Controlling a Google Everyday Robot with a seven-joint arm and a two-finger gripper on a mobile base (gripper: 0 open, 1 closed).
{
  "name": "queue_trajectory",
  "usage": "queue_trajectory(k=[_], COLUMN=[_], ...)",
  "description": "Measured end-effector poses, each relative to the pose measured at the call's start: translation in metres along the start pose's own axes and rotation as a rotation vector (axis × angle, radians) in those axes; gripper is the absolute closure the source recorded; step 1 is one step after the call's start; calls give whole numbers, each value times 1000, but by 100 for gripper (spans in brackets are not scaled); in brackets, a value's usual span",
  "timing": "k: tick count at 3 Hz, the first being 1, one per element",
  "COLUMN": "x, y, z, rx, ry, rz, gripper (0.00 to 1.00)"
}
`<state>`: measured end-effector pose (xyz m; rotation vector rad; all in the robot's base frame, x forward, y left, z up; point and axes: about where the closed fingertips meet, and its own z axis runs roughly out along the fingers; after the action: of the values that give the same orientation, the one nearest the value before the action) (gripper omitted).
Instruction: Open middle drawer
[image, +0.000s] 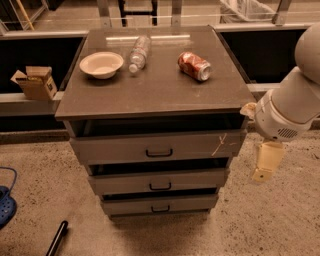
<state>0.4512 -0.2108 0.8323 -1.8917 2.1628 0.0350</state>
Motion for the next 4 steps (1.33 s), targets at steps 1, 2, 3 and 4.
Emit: queue_trajectory(k=[1, 2, 3, 4], x=[12, 36, 35, 33], y=[-12, -15, -20, -29], z=[26, 92, 152, 155], rx=[7, -1, 29, 62], ry=[15, -31, -85, -97], rz=[23, 48, 19, 22], gripper=[0, 0, 0, 0])
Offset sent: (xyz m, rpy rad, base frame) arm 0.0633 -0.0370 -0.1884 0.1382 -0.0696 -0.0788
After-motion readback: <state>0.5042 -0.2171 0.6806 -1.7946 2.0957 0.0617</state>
